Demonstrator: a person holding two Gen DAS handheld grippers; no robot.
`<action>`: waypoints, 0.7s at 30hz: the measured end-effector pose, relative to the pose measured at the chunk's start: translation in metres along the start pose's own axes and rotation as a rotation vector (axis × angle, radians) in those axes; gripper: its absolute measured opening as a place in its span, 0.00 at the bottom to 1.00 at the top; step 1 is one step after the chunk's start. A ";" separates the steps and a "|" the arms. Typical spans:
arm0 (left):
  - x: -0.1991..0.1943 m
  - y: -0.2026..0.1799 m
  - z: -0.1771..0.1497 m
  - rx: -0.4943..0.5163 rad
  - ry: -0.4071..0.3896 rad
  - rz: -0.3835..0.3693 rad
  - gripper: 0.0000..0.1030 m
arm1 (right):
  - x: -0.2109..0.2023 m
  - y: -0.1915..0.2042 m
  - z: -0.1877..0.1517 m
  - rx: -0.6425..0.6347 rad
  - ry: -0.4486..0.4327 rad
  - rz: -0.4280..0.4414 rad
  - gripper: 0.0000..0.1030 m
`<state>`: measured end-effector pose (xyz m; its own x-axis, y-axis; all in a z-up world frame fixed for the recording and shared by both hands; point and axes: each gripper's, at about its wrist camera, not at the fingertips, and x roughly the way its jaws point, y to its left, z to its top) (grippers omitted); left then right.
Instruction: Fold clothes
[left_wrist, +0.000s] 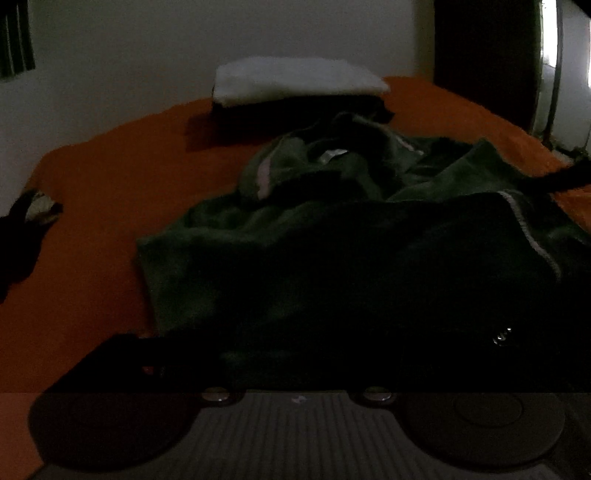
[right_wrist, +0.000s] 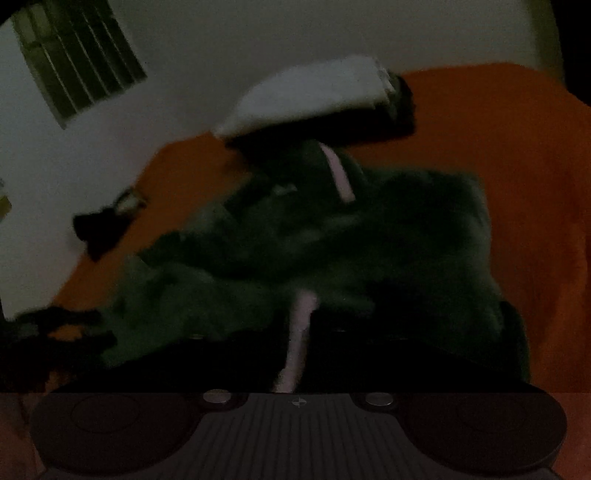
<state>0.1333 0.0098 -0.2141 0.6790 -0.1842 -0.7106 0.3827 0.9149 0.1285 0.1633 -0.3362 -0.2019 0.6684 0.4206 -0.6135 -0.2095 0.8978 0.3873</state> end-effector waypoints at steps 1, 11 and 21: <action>0.003 0.001 -0.001 -0.002 0.014 0.010 0.83 | 0.013 0.000 0.001 -0.008 0.026 -0.020 0.13; -0.059 0.012 -0.036 -0.028 0.022 0.011 0.88 | 0.001 -0.009 -0.005 -0.059 0.051 -0.049 0.36; -0.111 -0.005 -0.131 -0.117 0.213 -0.070 0.91 | -0.101 -0.031 -0.111 -0.009 0.133 -0.073 0.39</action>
<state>-0.0262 0.0732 -0.2266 0.5013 -0.1801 -0.8463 0.3408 0.9401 0.0018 0.0233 -0.3922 -0.2280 0.5817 0.3668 -0.7260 -0.1701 0.9277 0.3324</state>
